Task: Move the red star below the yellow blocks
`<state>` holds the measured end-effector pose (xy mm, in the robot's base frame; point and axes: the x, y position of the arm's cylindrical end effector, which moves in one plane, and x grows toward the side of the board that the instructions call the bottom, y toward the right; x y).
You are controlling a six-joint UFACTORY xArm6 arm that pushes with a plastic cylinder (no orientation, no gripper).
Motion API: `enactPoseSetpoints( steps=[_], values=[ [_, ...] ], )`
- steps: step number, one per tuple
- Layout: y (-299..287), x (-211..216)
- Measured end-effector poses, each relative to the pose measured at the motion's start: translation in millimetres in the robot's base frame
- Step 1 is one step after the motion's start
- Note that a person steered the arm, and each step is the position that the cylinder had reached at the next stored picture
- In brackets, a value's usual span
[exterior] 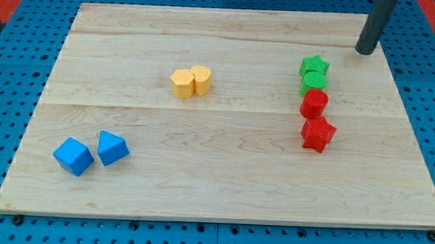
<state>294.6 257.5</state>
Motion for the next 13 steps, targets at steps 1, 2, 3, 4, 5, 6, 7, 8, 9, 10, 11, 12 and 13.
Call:
enactPoseSetpoints(
  steps=[1, 2, 3, 4, 5, 6, 7, 8, 9, 10, 11, 12, 13],
  values=[
    [4, -3],
    [7, -4],
    [16, -4],
    [21, 2],
    [25, 15],
    [11, 35],
    [11, 32],
    [12, 29],
    [12, 29],
    [9, 28],
    [-12, 28],
    [-20, 29],
    [-22, 39]
  ],
)
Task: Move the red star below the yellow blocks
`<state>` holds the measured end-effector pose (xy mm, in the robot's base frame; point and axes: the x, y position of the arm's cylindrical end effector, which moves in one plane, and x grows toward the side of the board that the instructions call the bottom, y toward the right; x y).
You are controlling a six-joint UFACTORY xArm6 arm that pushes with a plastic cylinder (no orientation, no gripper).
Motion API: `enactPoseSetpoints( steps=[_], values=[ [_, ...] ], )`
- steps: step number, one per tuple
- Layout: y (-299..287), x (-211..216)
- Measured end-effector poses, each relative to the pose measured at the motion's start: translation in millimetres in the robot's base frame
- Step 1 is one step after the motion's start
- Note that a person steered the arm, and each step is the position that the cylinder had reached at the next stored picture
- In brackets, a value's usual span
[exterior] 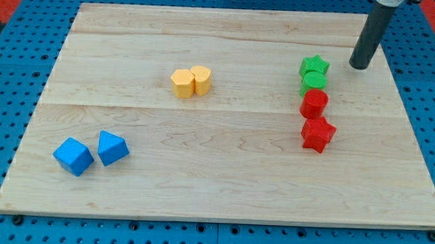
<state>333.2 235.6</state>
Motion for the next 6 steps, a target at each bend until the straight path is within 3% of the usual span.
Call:
enactPoseSetpoints(
  steps=[4, 6],
  values=[
    [1, -10],
    [-18, 37]
  ],
)
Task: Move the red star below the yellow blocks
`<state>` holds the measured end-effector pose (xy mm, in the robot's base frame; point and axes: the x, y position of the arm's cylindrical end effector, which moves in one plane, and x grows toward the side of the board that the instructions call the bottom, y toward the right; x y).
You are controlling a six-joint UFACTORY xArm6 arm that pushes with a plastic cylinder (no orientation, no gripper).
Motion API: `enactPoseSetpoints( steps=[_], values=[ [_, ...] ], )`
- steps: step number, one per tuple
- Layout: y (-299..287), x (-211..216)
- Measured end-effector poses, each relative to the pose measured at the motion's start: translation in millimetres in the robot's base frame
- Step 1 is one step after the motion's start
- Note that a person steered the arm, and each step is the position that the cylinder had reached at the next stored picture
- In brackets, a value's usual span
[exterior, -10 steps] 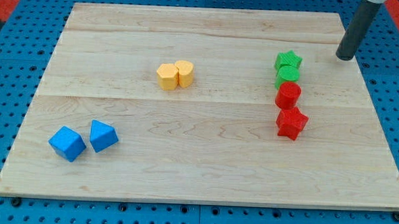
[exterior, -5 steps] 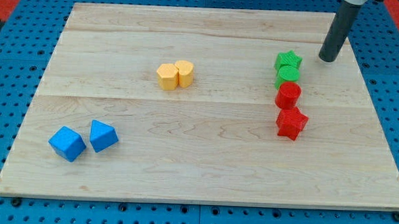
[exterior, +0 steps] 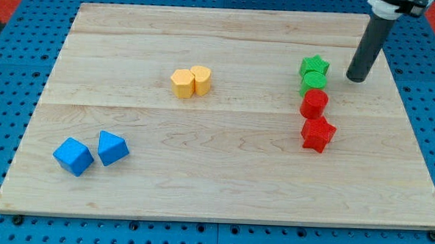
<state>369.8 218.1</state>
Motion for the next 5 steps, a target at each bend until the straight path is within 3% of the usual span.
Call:
enactPoseSetpoints(
  steps=[1, 2, 3, 5],
  values=[
    [-8, 5],
    [7, 67],
    [-26, 131],
    [-27, 132]
  ],
)
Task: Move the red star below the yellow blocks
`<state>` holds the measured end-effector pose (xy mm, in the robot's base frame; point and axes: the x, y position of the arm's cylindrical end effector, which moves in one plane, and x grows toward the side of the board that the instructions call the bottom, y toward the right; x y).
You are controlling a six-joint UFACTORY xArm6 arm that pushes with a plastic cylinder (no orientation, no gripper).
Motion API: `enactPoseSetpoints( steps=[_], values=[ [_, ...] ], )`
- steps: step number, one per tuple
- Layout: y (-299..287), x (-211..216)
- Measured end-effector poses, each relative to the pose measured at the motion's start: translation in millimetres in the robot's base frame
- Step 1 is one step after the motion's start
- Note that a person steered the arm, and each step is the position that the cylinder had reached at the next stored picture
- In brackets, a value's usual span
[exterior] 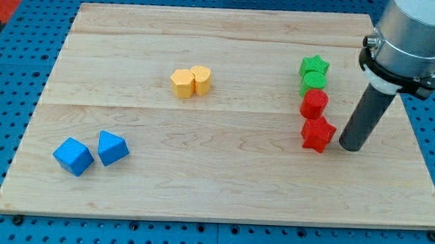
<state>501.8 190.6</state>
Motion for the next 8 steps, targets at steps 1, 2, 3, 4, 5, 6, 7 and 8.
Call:
enactPoseSetpoints(
  steps=[1, 2, 3, 4, 5, 6, 7, 8],
  values=[
    [-15, 0],
    [-45, -7],
    [-27, -22],
    [-49, -41],
    [-98, -67],
    [-136, -53],
    [-164, 5],
    [-201, 42]
  ],
)
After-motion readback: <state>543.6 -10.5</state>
